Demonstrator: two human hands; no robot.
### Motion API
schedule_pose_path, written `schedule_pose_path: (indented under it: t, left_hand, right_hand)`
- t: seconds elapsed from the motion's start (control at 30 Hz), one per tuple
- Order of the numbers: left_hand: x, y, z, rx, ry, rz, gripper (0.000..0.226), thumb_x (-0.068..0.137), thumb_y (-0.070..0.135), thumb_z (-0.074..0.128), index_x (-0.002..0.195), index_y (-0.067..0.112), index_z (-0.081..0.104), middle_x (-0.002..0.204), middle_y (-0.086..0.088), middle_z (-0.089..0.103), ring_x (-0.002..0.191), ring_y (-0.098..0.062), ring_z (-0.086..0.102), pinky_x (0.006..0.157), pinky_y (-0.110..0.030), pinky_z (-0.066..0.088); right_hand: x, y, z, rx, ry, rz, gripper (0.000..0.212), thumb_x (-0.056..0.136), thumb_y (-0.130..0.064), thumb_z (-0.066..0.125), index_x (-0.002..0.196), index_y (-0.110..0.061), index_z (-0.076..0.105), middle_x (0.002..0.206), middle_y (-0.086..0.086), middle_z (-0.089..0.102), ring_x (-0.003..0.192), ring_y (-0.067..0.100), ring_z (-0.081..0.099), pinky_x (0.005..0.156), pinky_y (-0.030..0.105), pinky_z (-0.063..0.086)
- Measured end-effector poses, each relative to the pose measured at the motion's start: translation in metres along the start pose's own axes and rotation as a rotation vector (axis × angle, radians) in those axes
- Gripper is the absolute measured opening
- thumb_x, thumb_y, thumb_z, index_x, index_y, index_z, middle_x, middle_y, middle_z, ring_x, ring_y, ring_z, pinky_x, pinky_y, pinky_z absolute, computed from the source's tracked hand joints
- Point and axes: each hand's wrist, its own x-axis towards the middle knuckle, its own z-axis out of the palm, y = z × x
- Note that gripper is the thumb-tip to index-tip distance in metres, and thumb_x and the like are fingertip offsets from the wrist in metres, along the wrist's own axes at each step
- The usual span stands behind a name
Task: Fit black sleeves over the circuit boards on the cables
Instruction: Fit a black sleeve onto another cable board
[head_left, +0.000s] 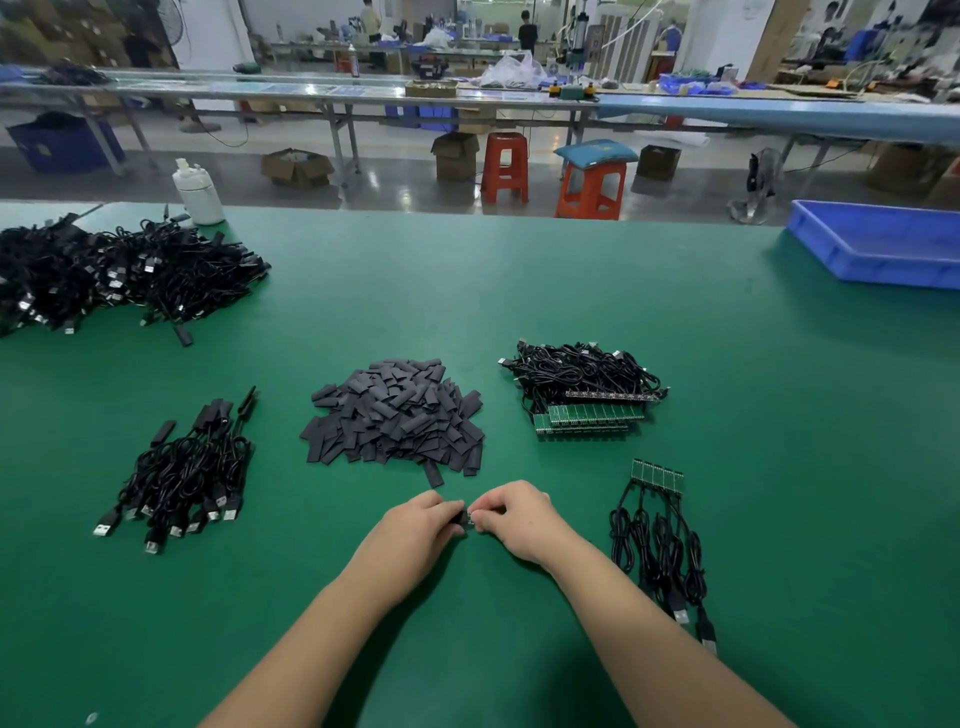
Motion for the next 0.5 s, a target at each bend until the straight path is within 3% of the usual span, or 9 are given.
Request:
schedule_pose_path:
  t: [0.33, 0.43, 0.5]
  left_hand:
    - [0.003, 0.007, 0.003, -0.061, 0.056, -0.034, 0.021, 0.095, 0.03, 0.061, 0.114, 0.024, 0.068, 0.102, 0.004, 0.062, 0.093, -0.019, 0.061, 0.083, -0.035, 0.05]
    - [0.002, 0.009, 0.002, -0.086, 0.076, -0.006, 0.021, 0.095, 0.028, 0.062, 0.114, 0.023, 0.069, 0.099, 0.003, 0.064, 0.091, -0.018, 0.061, 0.082, -0.035, 0.049]
    - [0.002, 0.011, 0.001, -0.108, 0.097, 0.013, 0.019, 0.094, 0.026, 0.063, 0.111, 0.022, 0.071, 0.095, 0.002, 0.066, 0.088, -0.017, 0.062, 0.081, -0.033, 0.049]
  right_hand:
    - [-0.002, 0.002, -0.006, 0.066, -0.043, -0.053, 0.016, 0.092, -0.026, 0.065, 0.103, -0.03, 0.076, 0.09, -0.01, 0.075, 0.107, 0.017, 0.062, 0.1, 0.036, 0.049]
    - [-0.005, 0.002, -0.009, 0.057, -0.037, -0.098, 0.021, 0.092, -0.028, 0.066, 0.11, -0.03, 0.075, 0.099, -0.009, 0.075, 0.105, 0.012, 0.063, 0.101, 0.036, 0.048]
    - [-0.004, 0.004, -0.013, -0.028, 0.022, -0.152, 0.023, 0.093, -0.035, 0.063, 0.114, -0.034, 0.073, 0.118, -0.006, 0.068, 0.12, 0.016, 0.053, 0.11, 0.037, 0.04]
